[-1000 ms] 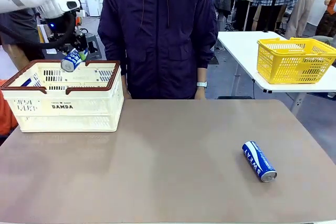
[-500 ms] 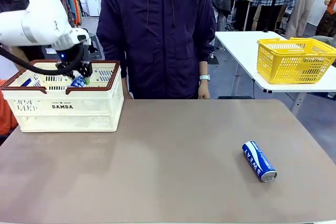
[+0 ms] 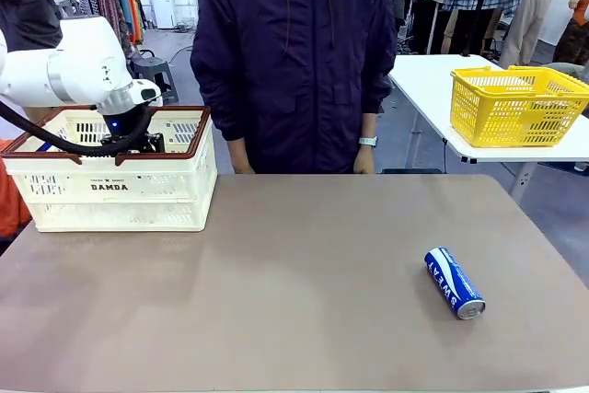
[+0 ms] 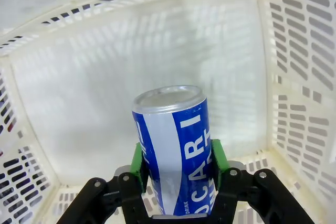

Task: Place the drinks into the Shopping basket.
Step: Pick up one drink and place it into the Shopping basket.

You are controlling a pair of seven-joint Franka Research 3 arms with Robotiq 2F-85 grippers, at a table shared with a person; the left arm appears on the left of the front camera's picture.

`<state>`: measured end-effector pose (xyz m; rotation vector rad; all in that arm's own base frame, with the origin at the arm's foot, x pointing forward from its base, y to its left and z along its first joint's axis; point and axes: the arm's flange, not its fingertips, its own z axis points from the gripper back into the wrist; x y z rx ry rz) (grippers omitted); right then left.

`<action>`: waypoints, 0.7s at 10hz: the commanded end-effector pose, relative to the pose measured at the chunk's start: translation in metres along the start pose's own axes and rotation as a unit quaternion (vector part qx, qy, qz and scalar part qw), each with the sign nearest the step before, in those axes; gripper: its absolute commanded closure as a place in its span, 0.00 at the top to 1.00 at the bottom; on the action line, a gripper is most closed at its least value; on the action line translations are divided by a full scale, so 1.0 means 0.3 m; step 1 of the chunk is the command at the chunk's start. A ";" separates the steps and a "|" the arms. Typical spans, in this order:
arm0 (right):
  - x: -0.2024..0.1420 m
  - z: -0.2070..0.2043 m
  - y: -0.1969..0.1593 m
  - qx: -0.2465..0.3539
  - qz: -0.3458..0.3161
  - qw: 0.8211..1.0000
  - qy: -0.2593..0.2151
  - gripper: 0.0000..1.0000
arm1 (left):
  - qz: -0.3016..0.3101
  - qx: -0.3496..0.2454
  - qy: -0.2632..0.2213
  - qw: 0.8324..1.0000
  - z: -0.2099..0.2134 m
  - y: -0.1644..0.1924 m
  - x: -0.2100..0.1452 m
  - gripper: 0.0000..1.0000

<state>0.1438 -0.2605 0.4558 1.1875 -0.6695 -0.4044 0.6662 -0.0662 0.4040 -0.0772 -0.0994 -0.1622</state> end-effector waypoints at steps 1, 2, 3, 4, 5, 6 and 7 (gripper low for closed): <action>0.011 -0.001 0.012 0.012 0.012 1.000 -0.011 1.00 | 0.005 0.010 -0.006 1.000 0.008 -0.003 0.012 0.00; 0.011 -0.001 0.012 0.012 0.012 1.000 -0.011 1.00 | 0.007 0.012 -0.003 1.000 0.009 -0.003 0.013 0.57; 0.011 -0.001 0.012 0.012 0.012 1.000 -0.011 1.00 | 0.009 0.012 -0.002 1.000 0.016 0.000 0.012 1.00; 0.011 -0.001 0.012 0.012 0.012 1.000 -0.011 1.00 | 0.012 0.017 -0.005 1.000 0.029 0.002 0.007 1.00; 0.011 -0.001 0.012 0.012 0.012 1.000 -0.011 1.00 | 0.014 0.019 -0.011 1.000 0.046 0.007 0.001 1.00; 0.011 -0.001 0.012 0.012 0.012 1.000 -0.011 1.00 | 0.016 0.024 -0.016 0.999 0.072 0.011 -0.007 1.00; 0.011 -0.001 0.012 0.012 0.012 1.000 -0.011 1.00 | 0.017 0.019 -0.028 0.999 0.128 0.012 -0.025 1.00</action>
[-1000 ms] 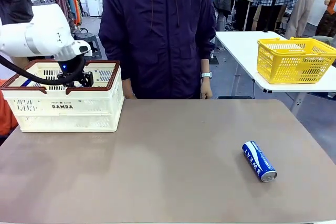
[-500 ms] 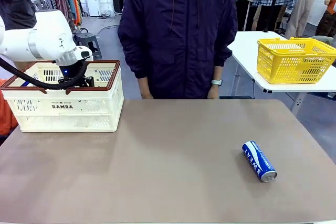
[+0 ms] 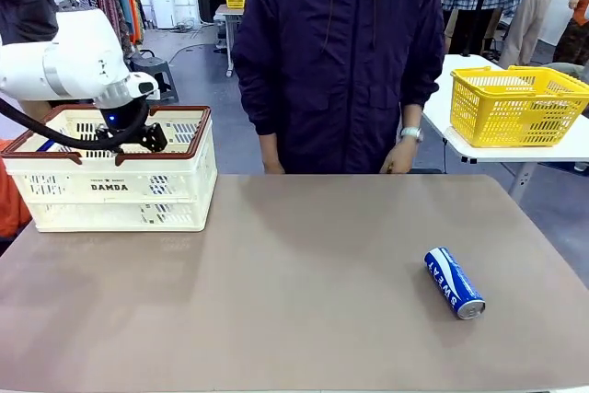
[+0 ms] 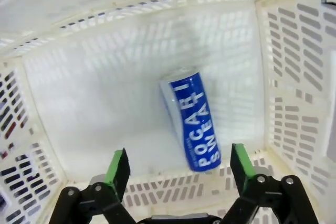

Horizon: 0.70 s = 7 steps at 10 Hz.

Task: Place the drinks into the Shopping basket.
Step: Pick up one drink and place it into the Shopping basket.

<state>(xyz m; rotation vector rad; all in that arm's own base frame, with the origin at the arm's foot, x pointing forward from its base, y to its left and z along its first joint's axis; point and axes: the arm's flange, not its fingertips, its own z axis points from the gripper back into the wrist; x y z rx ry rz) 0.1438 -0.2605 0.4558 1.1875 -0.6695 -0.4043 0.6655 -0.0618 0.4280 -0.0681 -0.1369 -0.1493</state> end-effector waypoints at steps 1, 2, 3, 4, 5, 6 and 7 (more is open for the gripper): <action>0.011 -0.001 0.012 0.012 0.012 1.000 -0.011 1.00 | 0.014 0.000 -0.015 1.000 0.117 0.005 -0.049 1.00; 0.011 -0.001 0.012 0.012 0.012 1.000 -0.011 1.00 | 0.017 -0.034 -0.022 0.999 0.259 0.005 -0.110 1.00; 0.011 -0.001 0.012 0.012 0.012 1.000 -0.011 1.00 | 0.019 -0.090 -0.015 0.996 0.404 0.007 -0.193 1.00; 0.011 -0.001 0.012 0.012 0.012 1.000 -0.011 1.00 | 0.014 -0.156 0.004 0.988 0.562 0.032 -0.318 1.00; 0.011 -0.001 0.012 0.012 0.012 1.000 -0.011 1.00 | -0.030 -0.219 0.005 0.975 0.661 0.066 -0.443 1.00; 0.011 -0.001 0.012 0.012 0.012 1.000 -0.011 1.00 | -0.086 -0.293 -0.011 0.952 0.707 0.111 -0.596 1.00; 0.011 -0.001 0.012 0.012 0.012 1.000 -0.011 1.00 | -0.081 -0.338 -0.032 0.937 0.705 0.169 -0.754 1.00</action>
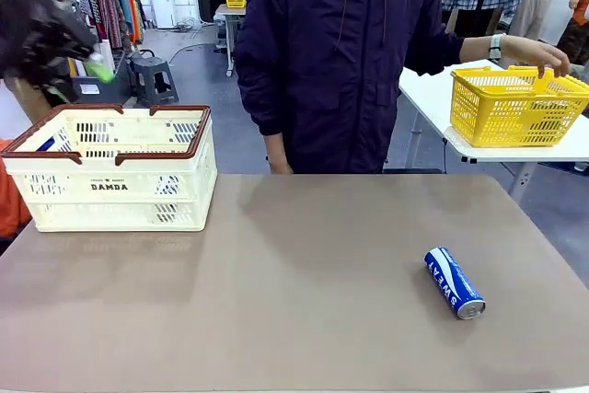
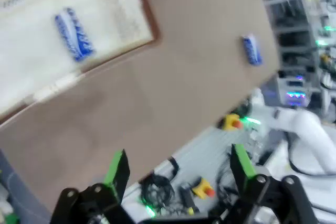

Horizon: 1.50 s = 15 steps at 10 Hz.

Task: Place the drinks into the Shopping basket.
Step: Pick up one drink and place it into the Shopping basket.

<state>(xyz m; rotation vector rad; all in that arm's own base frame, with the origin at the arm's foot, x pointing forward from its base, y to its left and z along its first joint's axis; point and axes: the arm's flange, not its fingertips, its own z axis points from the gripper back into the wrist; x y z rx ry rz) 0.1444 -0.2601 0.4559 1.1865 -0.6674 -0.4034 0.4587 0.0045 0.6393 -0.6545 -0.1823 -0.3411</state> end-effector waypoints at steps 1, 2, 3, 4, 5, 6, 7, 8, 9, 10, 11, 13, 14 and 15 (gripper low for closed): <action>0.011 0.002 0.012 0.013 0.012 1.000 -0.012 1.00 | 0.007 -0.114 -0.035 0.993 -0.010 0.146 -0.360 1.00; 0.011 0.002 0.012 0.013 0.012 1.000 -0.012 1.00 | -0.051 -0.192 -0.058 0.978 -0.017 0.175 -0.529 1.00; 0.011 0.002 0.012 0.013 0.012 1.000 -0.012 1.00 | -0.032 -0.243 -0.121 0.962 -0.014 0.254 -0.680 1.00; 0.011 0.002 0.012 0.013 0.012 1.000 -0.012 1.00 | -0.004 -0.289 -0.168 0.942 -0.015 0.362 -0.796 1.00; 0.011 0.002 0.012 0.013 0.012 1.000 -0.012 1.00 | 0.010 -0.329 -0.210 0.921 -0.031 0.486 -0.874 1.00; 0.011 0.002 0.012 0.013 0.012 1.000 -0.012 1.00 | 0.031 -0.328 -0.233 0.915 -0.071 0.566 -0.885 1.00; 0.011 0.002 0.012 0.013 0.012 1.000 -0.012 1.00 | -0.006 -0.287 -0.172 0.942 -0.046 0.371 -0.867 1.00; 0.011 0.002 0.012 0.013 0.012 1.000 -0.012 1.00 | -0.006 -0.287 -0.172 0.942 -0.046 0.371 -0.867 1.00; 0.011 0.002 0.012 0.013 0.012 1.000 -0.012 1.00 | -0.006 -0.287 -0.172 0.942 -0.046 0.371 -0.867 1.00; 0.011 0.002 0.012 0.013 0.012 1.000 -0.012 1.00 | -0.006 -0.287 -0.172 0.942 -0.046 0.371 -0.867 1.00; 0.011 0.002 0.012 0.013 0.012 1.000 -0.012 1.00 | -0.006 -0.287 -0.172 0.942 -0.046 0.371 -0.867 1.00; 0.011 0.002 0.012 0.013 0.012 1.000 -0.012 1.00 | -0.006 -0.287 -0.172 0.942 -0.046 0.371 -0.867 1.00; 0.011 0.002 0.012 0.013 0.012 1.000 -0.012 1.00 | -0.006 -0.287 -0.172 0.942 -0.046 0.371 -0.867 1.00; 0.011 0.002 0.012 0.013 0.012 1.000 -0.012 1.00 | -0.006 -0.287 -0.172 0.942 -0.046 0.371 -0.867 1.00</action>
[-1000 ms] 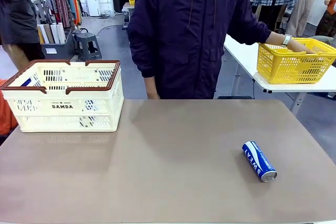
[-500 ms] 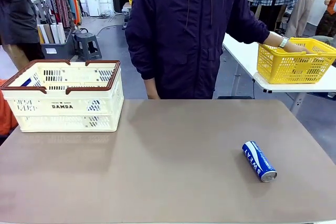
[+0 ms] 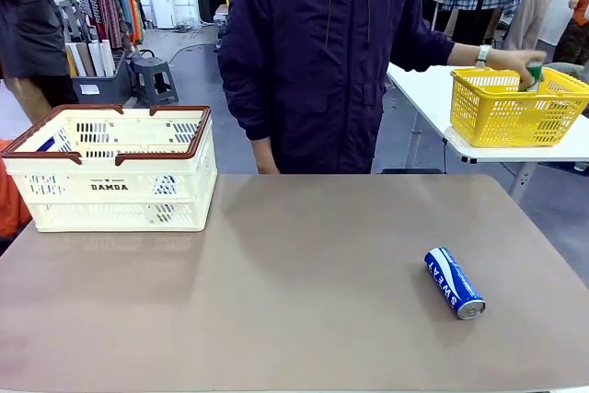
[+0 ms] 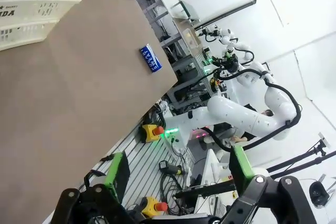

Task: Place the drinks into the Shopping basket.
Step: Pick up one drink and place it into the Shopping basket.

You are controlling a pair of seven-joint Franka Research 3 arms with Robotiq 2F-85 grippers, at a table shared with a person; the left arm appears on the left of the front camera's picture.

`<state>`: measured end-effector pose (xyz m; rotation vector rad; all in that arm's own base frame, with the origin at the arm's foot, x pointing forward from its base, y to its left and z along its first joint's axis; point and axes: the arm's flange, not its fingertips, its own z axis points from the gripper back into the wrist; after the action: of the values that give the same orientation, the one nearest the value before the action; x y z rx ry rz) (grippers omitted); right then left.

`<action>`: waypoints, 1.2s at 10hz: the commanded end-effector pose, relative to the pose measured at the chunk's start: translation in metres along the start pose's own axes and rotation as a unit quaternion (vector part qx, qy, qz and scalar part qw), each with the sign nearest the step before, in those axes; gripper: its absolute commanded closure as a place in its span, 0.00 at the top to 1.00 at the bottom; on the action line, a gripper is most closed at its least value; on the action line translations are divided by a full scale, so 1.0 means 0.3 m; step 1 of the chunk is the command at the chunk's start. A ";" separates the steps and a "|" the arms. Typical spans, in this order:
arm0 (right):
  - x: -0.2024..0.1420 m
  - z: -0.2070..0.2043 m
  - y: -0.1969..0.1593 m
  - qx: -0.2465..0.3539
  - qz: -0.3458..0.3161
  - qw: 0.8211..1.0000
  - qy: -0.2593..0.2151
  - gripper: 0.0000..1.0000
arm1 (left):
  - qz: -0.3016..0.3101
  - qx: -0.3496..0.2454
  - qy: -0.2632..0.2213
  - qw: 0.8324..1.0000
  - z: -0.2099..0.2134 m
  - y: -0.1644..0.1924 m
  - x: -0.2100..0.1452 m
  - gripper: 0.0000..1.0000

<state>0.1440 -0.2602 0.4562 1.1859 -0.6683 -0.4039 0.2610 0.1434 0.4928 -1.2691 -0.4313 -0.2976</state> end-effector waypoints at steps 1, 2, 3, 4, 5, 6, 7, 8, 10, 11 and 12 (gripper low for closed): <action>0.011 0.000 0.011 0.013 0.012 1.000 -0.012 1.00 | 0.005 -0.010 -0.004 1.000 0.005 -0.010 -0.003 1.00; 0.011 0.000 0.011 0.013 0.012 1.000 -0.012 1.00 | 0.005 -0.010 -0.004 1.000 0.005 -0.010 -0.003 1.00; 0.011 0.000 0.011 0.013 0.012 1.000 -0.012 1.00 | 0.005 -0.010 -0.004 1.000 0.005 -0.010 -0.003 1.00; 0.011 0.000 0.011 0.013 0.012 1.000 -0.012 1.00 | 0.005 -0.010 -0.004 1.000 0.005 -0.010 -0.003 1.00; 0.000 0.000 0.000 0.000 0.000 1.000 0.000 1.00 | 0.005 -0.010 -0.004 1.000 0.005 -0.010 -0.003 1.00; 0.003 -0.104 0.089 -0.091 0.029 0.994 0.057 1.00 | 0.005 -0.010 -0.004 1.000 0.005 -0.010 -0.003 1.00; 0.009 -0.205 0.168 -0.152 0.057 0.981 0.103 1.00 | 0.005 -0.010 -0.004 1.000 0.005 -0.010 -0.003 1.00; 0.018 -0.306 0.233 -0.238 0.092 0.958 0.131 1.00 | 0.005 -0.010 -0.004 1.000 0.005 -0.010 -0.003 1.00; 0.005 -0.473 0.308 -0.364 0.180 0.895 0.186 1.00 | 0.005 -0.010 -0.004 1.000 0.005 -0.010 -0.003 1.00; -0.017 -0.556 0.326 -0.409 0.219 0.861 0.207 1.00 | 0.005 -0.010 -0.004 1.000 0.005 -0.010 -0.003 1.00; -0.044 -0.628 0.328 -0.431 0.251 0.841 0.209 1.00 | 0.005 -0.010 -0.004 1.000 0.005 -0.010 -0.003 1.00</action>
<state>0.2603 -0.0961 0.5273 0.2949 -0.3136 -0.0454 0.2602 0.1429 0.4923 -1.2733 -0.4282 -0.2981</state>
